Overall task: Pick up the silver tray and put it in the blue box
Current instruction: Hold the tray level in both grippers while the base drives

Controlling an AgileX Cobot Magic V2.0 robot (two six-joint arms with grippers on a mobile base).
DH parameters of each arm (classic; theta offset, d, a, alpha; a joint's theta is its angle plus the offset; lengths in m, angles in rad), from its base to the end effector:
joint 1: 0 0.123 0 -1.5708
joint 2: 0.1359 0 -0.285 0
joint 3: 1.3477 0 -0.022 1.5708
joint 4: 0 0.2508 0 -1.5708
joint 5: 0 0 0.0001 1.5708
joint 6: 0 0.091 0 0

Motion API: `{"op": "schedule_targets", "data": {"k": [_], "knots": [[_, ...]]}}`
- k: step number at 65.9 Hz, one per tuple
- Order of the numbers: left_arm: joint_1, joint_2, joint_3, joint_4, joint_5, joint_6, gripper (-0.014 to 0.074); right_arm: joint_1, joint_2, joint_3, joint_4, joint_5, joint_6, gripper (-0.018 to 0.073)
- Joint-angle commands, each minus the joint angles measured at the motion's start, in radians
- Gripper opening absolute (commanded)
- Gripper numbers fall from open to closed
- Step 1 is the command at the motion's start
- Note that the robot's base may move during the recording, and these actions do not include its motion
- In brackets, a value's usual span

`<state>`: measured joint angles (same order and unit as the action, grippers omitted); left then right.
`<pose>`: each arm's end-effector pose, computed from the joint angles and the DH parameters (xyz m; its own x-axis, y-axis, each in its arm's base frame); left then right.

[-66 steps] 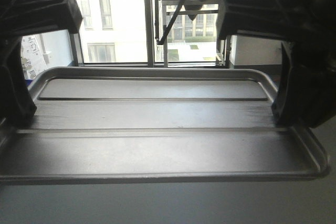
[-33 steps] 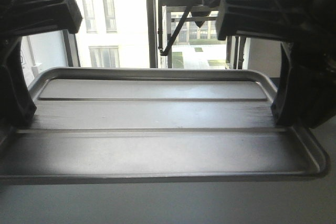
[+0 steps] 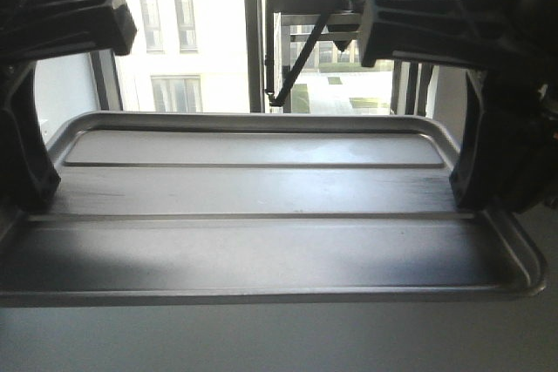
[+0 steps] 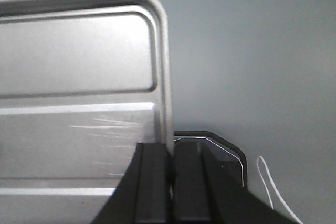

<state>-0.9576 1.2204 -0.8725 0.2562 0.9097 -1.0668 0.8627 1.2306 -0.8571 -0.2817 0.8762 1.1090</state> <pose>0.1434 -0.1721 0.2765 -0.9187 -0.0358 -0.3933 0.0502 0.9772 -0.2061 0.1616 0.1589 0.2714 -0.9026 0.1461 -0.4049 0.0614 0.9747 0.2150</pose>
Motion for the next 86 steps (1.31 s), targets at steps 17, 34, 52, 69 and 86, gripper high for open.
{"op": "schedule_targets", "data": {"k": [17, 34, 52, 69, 86], "knots": [[-0.008, -0.027, -0.027, 0.007, -0.028, -0.006, -0.0013, -0.005, -0.021, -0.023, -0.034, -0.035, 0.002, 0.0073], [-0.008, -0.027, -0.027, 0.007, -0.028, -0.006, -0.0014, -0.005, -0.021, -0.023, -0.034, -0.035, 0.002, 0.0073], [-0.008, -0.027, -0.027, 0.009, -0.028, -0.006, -0.0013, -0.005, -0.021, -0.023, -0.034, -0.035, 0.002, 0.0073], [-0.008, -0.027, -0.027, 0.013, -0.028, -0.006, -0.0013, -0.005, -0.021, -0.023, -0.034, -0.035, 0.002, 0.0073], [-0.008, -0.027, -0.027, 0.013, -0.028, -0.006, -0.0013, -0.005, -0.021, -0.023, -0.034, -0.035, 0.002, 0.0073]]}}
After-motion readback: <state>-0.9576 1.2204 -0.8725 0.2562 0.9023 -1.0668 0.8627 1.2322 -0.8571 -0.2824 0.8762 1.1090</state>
